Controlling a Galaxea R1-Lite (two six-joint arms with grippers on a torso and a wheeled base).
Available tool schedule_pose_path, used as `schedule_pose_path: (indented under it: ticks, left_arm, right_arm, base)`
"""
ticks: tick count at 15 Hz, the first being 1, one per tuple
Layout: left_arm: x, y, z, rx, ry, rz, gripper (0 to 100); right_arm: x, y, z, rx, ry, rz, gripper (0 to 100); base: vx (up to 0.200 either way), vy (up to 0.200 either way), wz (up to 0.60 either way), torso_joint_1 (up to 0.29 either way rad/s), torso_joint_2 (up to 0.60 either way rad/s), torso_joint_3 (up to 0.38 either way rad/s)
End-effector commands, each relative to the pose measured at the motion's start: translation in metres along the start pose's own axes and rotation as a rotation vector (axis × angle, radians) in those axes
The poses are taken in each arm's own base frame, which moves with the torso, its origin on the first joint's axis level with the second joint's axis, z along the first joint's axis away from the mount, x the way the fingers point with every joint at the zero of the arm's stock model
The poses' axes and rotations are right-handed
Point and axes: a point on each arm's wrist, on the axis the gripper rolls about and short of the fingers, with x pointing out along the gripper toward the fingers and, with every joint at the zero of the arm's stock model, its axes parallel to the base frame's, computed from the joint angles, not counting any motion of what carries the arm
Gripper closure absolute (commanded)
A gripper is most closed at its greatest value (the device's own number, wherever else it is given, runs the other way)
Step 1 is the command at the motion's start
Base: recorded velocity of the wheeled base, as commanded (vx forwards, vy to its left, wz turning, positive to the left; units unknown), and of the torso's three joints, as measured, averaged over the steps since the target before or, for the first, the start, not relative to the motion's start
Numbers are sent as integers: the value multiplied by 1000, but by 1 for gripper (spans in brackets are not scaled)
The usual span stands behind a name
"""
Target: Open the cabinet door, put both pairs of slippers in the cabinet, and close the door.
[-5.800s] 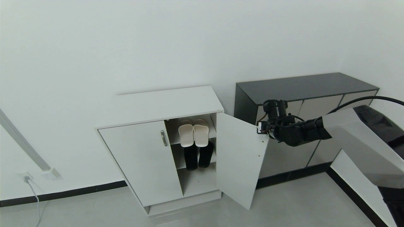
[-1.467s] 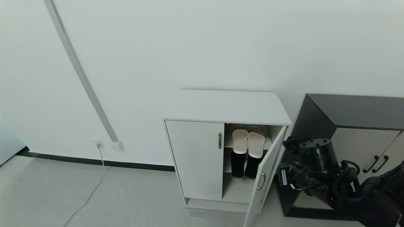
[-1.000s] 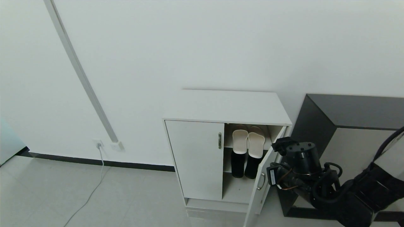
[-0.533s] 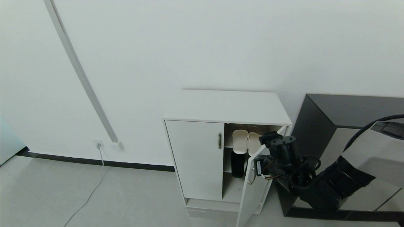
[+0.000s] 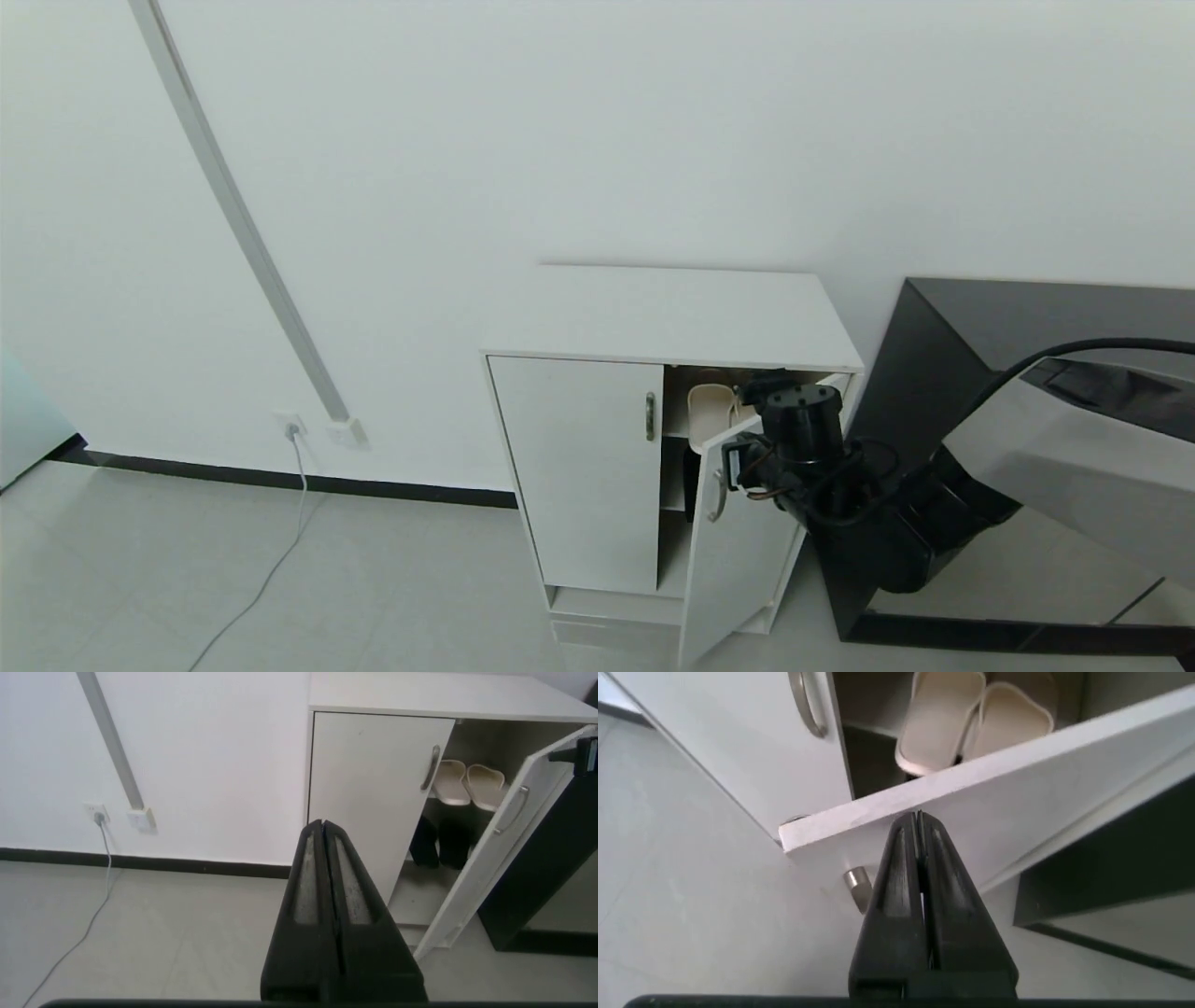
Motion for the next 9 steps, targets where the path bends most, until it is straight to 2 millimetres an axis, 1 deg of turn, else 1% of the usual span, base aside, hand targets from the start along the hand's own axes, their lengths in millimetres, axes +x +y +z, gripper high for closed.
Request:
schedule_pose_path:
  ticks: [1, 4, 6, 9]
  left_arm:
    - [0, 0, 0, 0, 1, 0, 100]
    - [0, 0, 0, 0, 1, 0, 100]
    - [0, 0, 0, 0, 1, 0, 100]
    - [0, 0, 0, 0, 1, 0, 100]
  right_arm:
    - [12, 3, -3, 1, -2, -3, 100]
    - [25, 2, 5, -9, -10, -17, 100]
    - [36, 0, 5, -1, -21, -27, 100]
    - [46, 0, 2, 2, -24, -33, 100]
  base:
    - [0, 0, 0, 0, 0, 0]
    - [0, 0, 0, 0, 0, 0]
    - [0, 0, 0, 0, 0, 0]
    - [0, 0, 0, 0, 0, 0]
